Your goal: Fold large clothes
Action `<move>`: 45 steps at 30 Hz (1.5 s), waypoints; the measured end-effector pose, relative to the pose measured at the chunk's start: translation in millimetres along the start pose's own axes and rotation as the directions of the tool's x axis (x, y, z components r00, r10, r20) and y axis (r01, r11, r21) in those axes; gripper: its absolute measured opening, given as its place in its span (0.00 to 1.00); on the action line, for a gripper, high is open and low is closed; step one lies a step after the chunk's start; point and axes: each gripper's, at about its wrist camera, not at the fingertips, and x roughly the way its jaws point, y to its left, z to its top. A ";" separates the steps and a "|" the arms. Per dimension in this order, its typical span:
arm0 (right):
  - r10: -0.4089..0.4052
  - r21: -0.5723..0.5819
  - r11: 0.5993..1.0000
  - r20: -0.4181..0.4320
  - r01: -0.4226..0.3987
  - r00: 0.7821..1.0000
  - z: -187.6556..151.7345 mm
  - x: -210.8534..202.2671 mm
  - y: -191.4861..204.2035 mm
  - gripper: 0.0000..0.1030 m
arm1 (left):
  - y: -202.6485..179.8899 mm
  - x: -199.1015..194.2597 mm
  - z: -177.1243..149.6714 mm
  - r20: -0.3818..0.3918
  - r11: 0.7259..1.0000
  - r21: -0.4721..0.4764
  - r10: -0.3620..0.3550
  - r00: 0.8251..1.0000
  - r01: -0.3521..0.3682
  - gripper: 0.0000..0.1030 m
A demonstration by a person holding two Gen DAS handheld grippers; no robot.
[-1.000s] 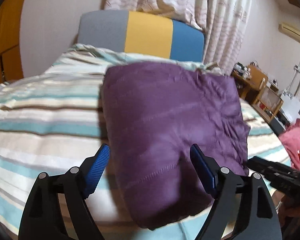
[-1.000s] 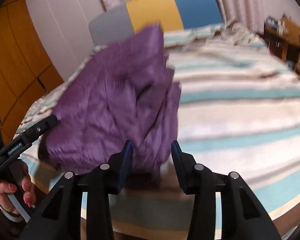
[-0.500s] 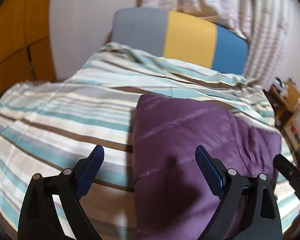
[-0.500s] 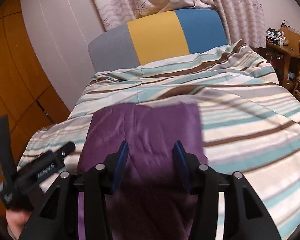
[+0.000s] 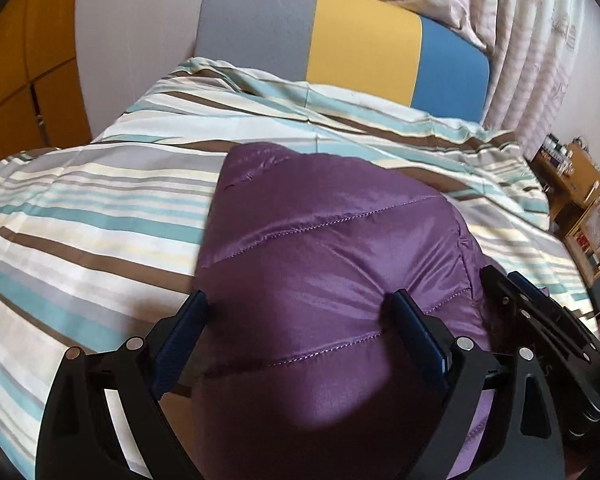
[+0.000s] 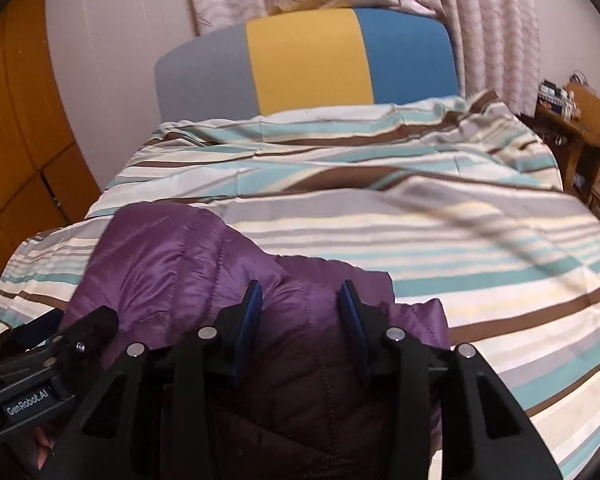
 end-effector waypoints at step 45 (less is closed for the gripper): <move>0.042 0.066 0.997 0.006 -0.043 0.999 -13.2 36.6 -23.6 0.48 | 22.2 25.5 4.0 -0.088 1.000 0.016 0.008 0.996 -0.007 0.97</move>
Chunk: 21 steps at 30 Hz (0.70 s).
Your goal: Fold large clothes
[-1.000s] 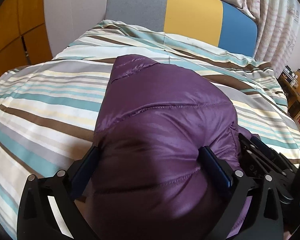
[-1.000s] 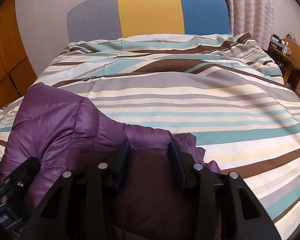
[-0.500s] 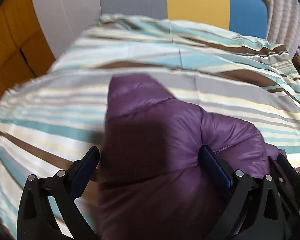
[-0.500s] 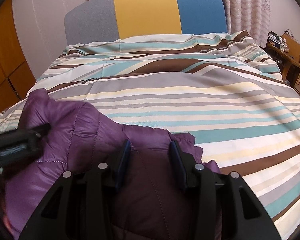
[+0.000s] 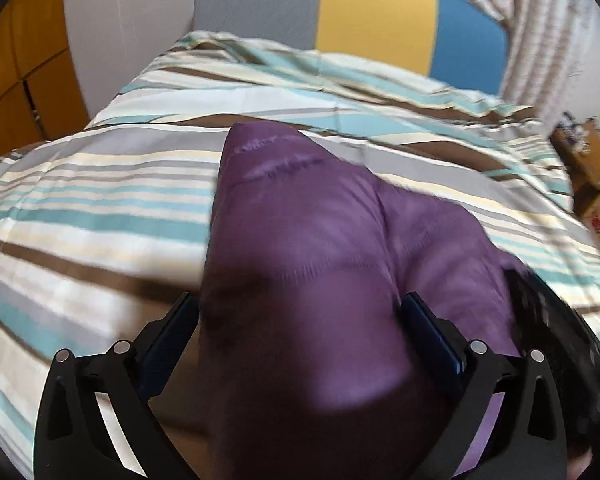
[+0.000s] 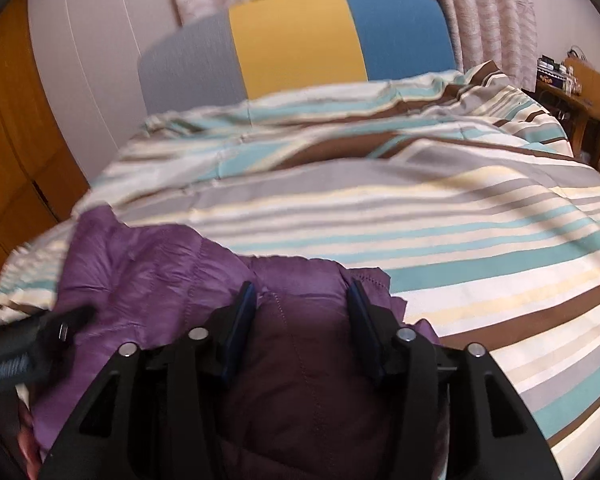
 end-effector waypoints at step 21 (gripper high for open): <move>-0.120 -0.068 0.991 -0.020 0.119 0.993 -34.6 -22.9 -10.4 0.46 | -38.6 -20.2 -58.4 0.101 0.984 0.176 0.019 0.995 -0.037 0.97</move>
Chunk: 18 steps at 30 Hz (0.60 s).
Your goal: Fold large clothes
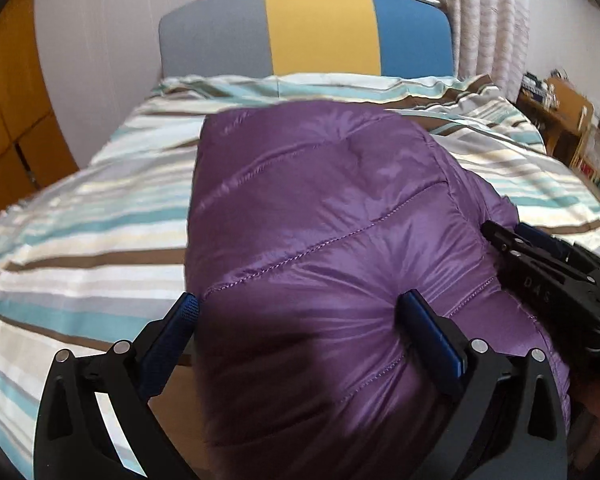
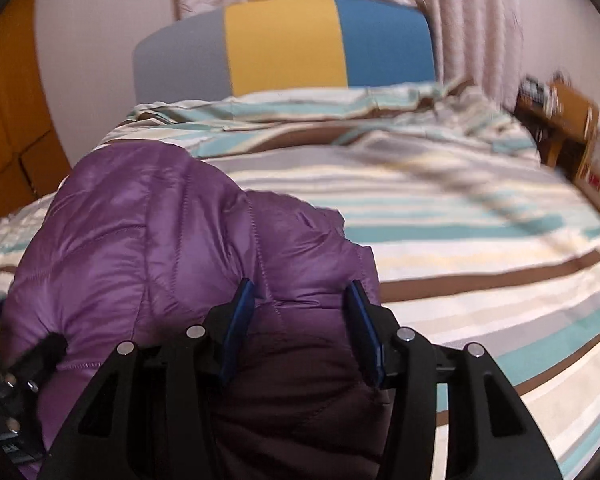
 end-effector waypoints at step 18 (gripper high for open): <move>0.104 0.060 0.993 0.025 -0.106 0.994 -38.9 -100.7 2.0 0.66 | -13.3 -80.6 -40.3 0.101 0.985 0.105 -0.150 0.984 0.139 0.97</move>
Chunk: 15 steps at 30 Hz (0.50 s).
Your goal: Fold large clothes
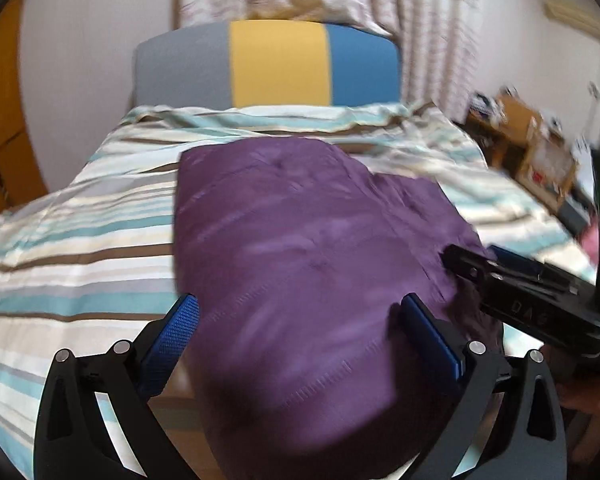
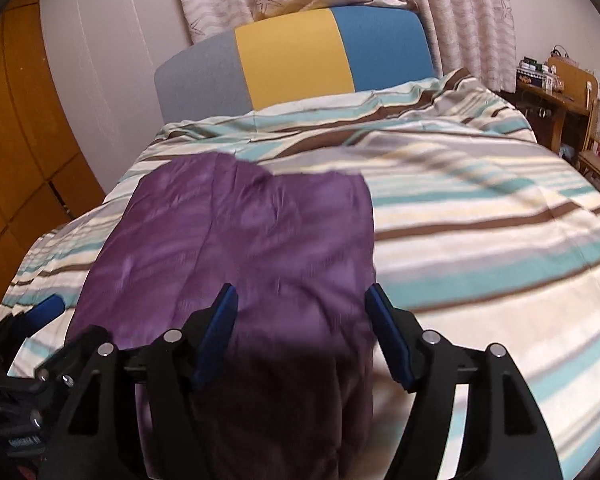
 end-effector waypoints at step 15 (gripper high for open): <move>-0.031 -0.019 0.999 -0.088 0.030 0.996 -38.4 21.1 -5.8 0.72 | -2.7 29.5 -26.5 -0.046 0.992 0.107 0.075 0.996 -0.070 0.97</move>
